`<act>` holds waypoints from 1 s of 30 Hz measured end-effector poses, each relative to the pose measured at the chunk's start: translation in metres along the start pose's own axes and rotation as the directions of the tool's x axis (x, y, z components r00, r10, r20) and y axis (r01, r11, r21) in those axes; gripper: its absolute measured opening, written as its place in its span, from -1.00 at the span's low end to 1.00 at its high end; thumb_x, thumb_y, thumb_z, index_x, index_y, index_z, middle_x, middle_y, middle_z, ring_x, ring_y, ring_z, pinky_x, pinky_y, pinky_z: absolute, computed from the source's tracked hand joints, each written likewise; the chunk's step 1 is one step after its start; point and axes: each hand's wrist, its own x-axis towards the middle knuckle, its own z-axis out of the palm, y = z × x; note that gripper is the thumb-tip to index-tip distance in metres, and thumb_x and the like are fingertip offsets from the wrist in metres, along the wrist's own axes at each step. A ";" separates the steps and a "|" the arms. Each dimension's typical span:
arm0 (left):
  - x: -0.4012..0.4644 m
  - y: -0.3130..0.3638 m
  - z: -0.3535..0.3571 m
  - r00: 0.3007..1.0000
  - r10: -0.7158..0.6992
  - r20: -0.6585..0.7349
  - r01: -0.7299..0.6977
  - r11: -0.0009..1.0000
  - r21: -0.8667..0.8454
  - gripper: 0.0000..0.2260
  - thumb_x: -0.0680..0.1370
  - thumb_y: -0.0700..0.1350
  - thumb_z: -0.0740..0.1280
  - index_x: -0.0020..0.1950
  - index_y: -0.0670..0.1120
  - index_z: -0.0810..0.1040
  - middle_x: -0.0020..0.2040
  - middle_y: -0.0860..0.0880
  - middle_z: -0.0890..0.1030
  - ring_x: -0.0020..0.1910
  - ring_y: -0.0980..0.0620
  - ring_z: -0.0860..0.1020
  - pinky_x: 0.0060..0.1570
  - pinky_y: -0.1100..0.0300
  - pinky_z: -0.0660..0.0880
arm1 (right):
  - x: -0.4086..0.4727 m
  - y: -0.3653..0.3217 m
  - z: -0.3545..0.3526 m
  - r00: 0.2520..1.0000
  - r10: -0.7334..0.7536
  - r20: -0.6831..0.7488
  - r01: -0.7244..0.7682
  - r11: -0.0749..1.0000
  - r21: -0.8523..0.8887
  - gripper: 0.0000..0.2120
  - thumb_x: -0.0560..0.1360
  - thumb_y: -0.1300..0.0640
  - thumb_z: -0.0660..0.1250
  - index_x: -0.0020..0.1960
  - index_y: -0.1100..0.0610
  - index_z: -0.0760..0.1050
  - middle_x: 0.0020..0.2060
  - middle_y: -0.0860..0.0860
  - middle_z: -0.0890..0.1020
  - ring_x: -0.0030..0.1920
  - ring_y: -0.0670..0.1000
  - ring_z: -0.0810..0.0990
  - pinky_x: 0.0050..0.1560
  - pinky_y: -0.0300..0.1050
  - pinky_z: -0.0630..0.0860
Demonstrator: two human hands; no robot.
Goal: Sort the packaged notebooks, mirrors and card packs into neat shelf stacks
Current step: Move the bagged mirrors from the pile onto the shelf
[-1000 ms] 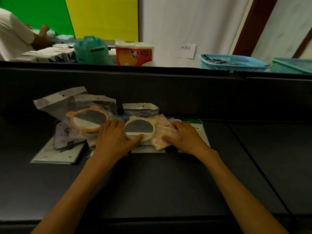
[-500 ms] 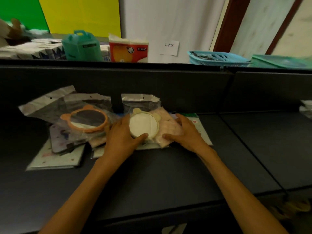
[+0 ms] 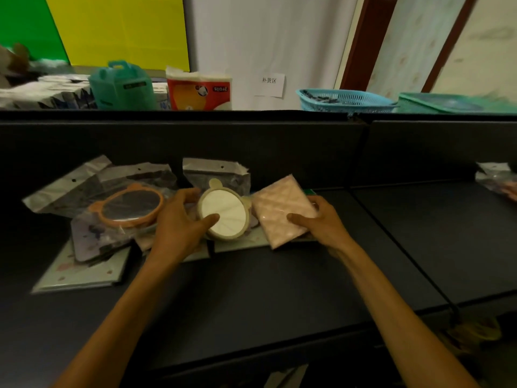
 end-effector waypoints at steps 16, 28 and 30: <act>-0.007 -0.010 -0.003 0.983 0.056 0.176 -0.038 0.994 -0.107 -0.58 0.45 -0.16 0.44 0.28 -0.10 0.44 0.20 -0.04 0.50 0.15 0.01 0.47 0.12 0.06 0.47 | -0.048 0.009 -0.009 0.987 0.047 -0.155 -0.011 0.974 0.228 -0.61 0.50 0.24 0.34 0.29 0.14 0.34 0.08 0.02 0.52 -0.05 0.06 0.62 -0.42 -0.11 0.60; -0.025 0.015 0.029 0.950 0.076 0.302 0.070 0.894 -0.443 -0.55 0.51 -0.23 0.35 0.28 0.13 0.30 0.32 -0.01 0.37 0.16 -0.14 0.52 -0.31 -0.02 0.63 | -0.086 0.021 -0.063 0.964 -0.014 -0.264 0.085 0.962 0.259 -0.56 0.52 0.27 0.30 0.30 -0.06 0.33 0.11 -0.12 0.52 0.04 -0.02 0.58 -0.34 -0.06 0.62; -0.033 0.027 0.047 0.944 0.126 0.305 0.035 0.881 -0.472 -0.50 0.50 -0.27 0.34 0.31 0.13 0.29 0.32 0.05 0.34 0.24 -0.13 0.46 -0.26 -0.08 0.64 | -0.095 0.026 -0.083 0.955 -0.035 -0.295 0.107 0.967 0.233 -0.54 0.52 0.27 0.30 0.34 -0.06 0.32 0.11 -0.14 0.51 0.04 -0.05 0.58 -0.30 -0.09 0.63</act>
